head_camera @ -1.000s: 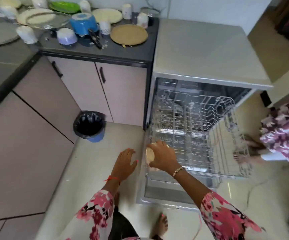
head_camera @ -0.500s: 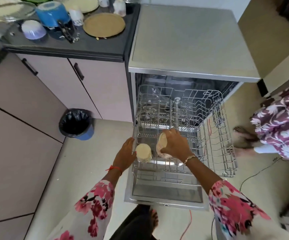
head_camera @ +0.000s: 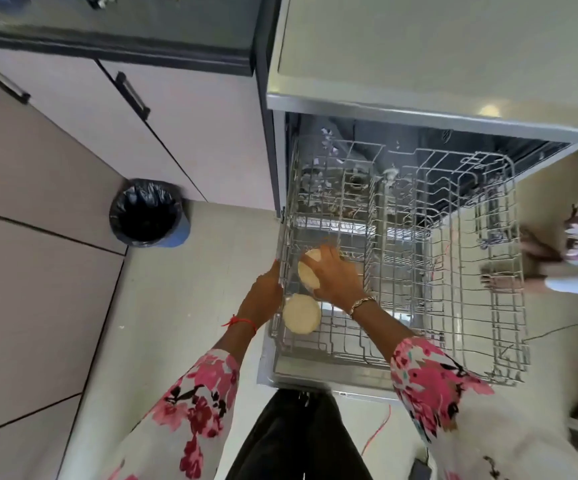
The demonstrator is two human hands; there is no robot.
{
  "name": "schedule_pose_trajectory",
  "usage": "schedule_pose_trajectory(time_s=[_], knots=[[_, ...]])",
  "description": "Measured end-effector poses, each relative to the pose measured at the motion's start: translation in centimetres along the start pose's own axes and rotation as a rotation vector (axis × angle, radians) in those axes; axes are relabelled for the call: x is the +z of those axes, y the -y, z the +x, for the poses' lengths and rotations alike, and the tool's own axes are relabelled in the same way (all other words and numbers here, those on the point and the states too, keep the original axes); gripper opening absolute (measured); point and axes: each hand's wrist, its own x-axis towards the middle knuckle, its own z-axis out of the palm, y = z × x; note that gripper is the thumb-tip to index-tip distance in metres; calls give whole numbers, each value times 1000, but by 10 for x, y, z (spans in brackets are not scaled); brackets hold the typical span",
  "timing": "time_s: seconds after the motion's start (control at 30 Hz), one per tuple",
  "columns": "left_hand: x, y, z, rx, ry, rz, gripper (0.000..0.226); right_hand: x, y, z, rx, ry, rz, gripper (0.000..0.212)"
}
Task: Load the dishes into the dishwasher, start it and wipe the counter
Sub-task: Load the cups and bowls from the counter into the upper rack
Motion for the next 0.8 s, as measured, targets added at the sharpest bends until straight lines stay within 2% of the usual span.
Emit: schedule_pose_trajectory(time_s=[0.23, 0.63, 0.8], knots=[[-2, 3, 3, 72, -30, -47, 57, 27, 3, 32, -113, 124, 39, 78], [1, 2, 2, 44, -53, -79, 59, 42, -10, 37, -106, 233, 310, 100], [1, -2, -1, 38, -69, -37, 56, 41, -13, 38, -131, 241, 358, 89]])
